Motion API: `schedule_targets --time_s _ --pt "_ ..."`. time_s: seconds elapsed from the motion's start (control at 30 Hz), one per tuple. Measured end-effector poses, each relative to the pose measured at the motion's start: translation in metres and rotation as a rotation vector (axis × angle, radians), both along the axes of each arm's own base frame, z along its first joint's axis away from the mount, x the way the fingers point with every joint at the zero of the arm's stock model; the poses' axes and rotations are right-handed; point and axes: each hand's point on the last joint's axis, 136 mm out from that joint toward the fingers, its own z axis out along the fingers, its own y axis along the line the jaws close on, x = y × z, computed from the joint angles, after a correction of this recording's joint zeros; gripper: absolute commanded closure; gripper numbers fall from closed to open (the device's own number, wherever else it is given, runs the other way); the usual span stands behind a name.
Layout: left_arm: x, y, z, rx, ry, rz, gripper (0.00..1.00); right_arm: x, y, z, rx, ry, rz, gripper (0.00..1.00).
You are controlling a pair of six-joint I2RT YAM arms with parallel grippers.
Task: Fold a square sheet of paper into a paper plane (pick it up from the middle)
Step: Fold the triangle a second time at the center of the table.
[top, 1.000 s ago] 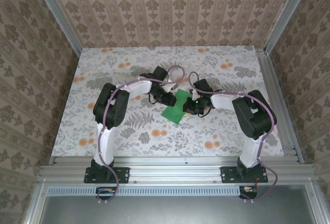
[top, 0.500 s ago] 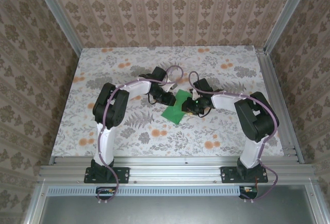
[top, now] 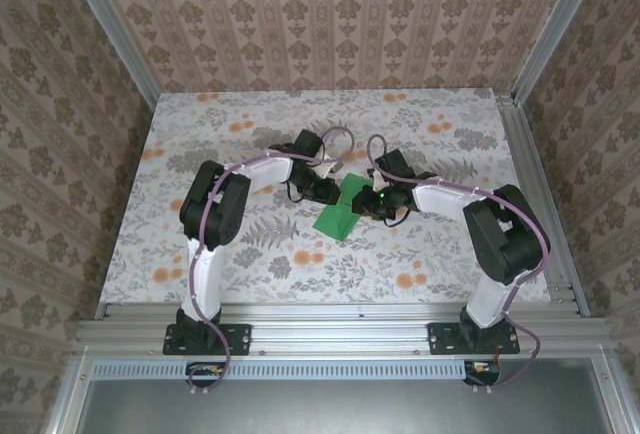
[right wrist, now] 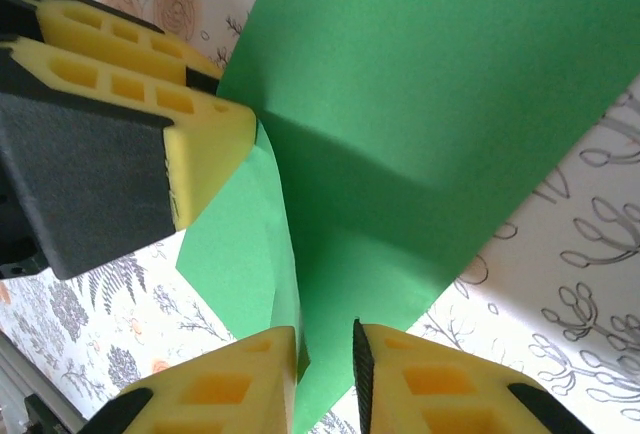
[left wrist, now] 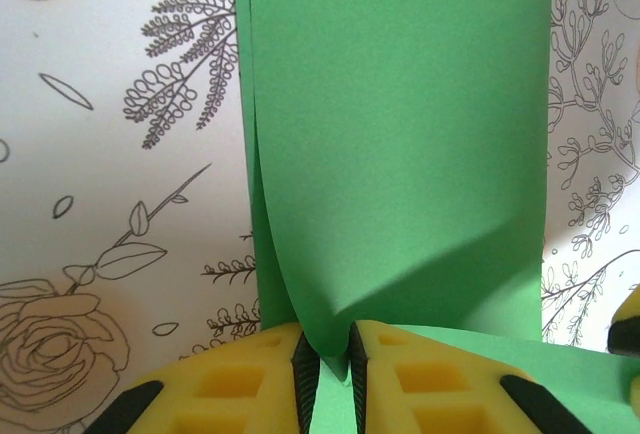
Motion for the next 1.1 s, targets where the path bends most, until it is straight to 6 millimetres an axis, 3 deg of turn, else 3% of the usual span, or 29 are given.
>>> schedule_targets --time_s 0.33,0.57,0.7,1.1 --pt "0.000 0.000 -0.001 0.002 0.004 0.011 0.78 0.000 0.003 0.001 0.009 -0.004 -0.002 0.69" --pt "0.000 0.000 -0.001 0.002 0.004 0.011 0.78 0.002 0.008 0.003 0.034 -0.008 -0.007 0.82" --pt "0.000 0.000 -0.001 0.002 0.004 0.011 0.78 0.002 0.007 -0.006 0.021 0.008 0.001 0.90" --pt "0.000 0.000 -0.001 0.000 0.003 0.011 0.78 0.003 0.003 -0.024 -0.036 0.026 0.027 0.93"
